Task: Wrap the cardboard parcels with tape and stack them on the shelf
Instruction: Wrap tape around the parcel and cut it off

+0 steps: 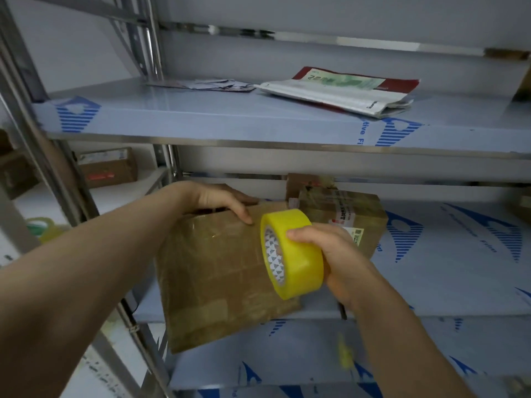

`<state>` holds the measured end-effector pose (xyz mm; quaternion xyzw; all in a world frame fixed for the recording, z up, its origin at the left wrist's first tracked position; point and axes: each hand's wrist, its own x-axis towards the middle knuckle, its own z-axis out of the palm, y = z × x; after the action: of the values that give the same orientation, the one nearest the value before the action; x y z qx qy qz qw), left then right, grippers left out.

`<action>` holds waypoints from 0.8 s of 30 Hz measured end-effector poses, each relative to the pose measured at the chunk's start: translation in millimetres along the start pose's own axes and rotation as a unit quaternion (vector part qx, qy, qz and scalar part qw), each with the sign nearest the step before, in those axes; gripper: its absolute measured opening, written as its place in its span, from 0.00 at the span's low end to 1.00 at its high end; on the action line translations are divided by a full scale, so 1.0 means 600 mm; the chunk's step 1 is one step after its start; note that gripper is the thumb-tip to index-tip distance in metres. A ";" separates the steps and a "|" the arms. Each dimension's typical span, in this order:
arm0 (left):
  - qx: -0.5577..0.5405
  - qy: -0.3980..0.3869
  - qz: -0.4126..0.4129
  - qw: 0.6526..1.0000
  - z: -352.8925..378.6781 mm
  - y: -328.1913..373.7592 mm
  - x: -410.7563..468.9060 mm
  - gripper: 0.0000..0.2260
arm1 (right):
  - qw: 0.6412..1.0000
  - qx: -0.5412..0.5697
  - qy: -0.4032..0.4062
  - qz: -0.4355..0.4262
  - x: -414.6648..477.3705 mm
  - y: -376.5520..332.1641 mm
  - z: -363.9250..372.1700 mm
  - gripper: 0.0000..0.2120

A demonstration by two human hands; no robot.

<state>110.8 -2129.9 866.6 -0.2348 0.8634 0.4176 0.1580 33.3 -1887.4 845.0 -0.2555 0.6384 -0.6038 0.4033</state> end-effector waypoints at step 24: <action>0.338 0.196 -0.044 0.919 0.177 -0.094 0.070 0.50 | 0.977 -0.197 0.076 -0.038 0.235 -0.006 0.071 0.27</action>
<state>113.8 -2087.3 746.3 -0.2826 0.9556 0.0389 0.0738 -9.3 -2026.6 821.6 -0.3074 0.7632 -0.4991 0.2718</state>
